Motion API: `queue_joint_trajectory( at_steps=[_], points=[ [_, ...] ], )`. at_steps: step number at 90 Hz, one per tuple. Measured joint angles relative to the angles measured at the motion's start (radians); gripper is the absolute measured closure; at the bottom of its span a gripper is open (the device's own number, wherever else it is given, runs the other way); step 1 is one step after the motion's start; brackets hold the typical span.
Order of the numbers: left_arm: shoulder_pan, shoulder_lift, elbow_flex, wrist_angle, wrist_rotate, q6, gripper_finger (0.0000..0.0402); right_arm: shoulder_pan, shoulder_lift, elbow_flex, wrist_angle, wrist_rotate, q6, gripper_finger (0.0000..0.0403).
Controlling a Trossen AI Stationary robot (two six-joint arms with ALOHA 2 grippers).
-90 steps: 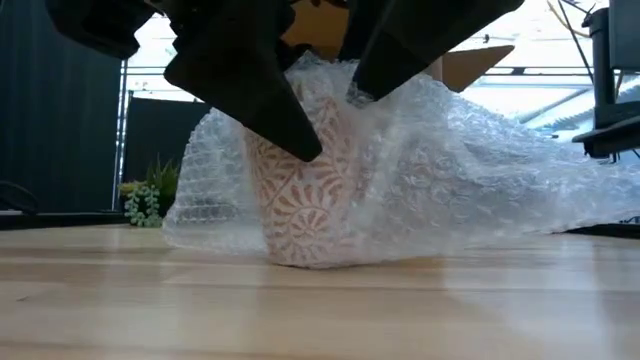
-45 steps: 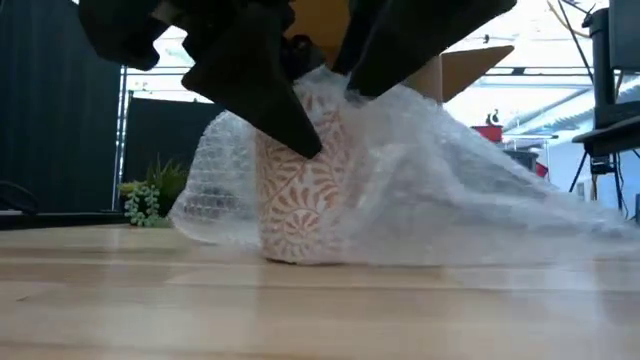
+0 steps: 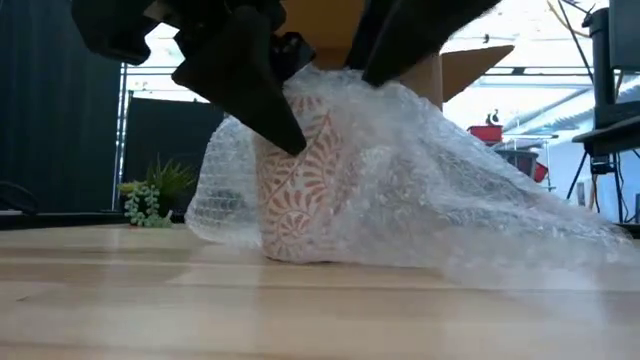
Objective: Wrap mug
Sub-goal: Wrap the orange mug with bubble wrap, then put the wrapped orange mug into the cardboard box
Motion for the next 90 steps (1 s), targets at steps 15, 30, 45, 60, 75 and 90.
queue_joint_trajectory(
  at_steps=[15,30,45,60,75,90],
  points=[
    [0.0,-0.011,0.008,-0.01,0.0,0.003,0.024,-0.006,-0.017,0.0,0.03,0.017,0.0,0.0203],
    [-0.004,-0.036,0.029,-0.037,-0.006,0.003,0.024,-0.016,-0.013,0.001,0.076,0.015,0.0,0.0203],
    [-0.01,-0.075,0.035,-0.116,-0.009,-0.01,0.024,-0.024,-0.011,0.002,0.09,0.016,0.007,0.0203],
    [-0.02,-0.138,0.035,-0.184,-0.018,-0.031,0.024,-0.025,-0.011,0.002,0.081,0.017,0.007,0.0203],
    [-0.027,-0.208,0.035,-0.24,-0.02,-0.056,0.024,-0.035,-0.011,0.003,0.11,0.021,0.022,0.0203],
    [-0.029,-0.262,0.035,-0.262,-0.025,-0.103,0.024,-0.06,-0.007,0.003,0.149,-0.019,0.076,0.0203]
  ],
)
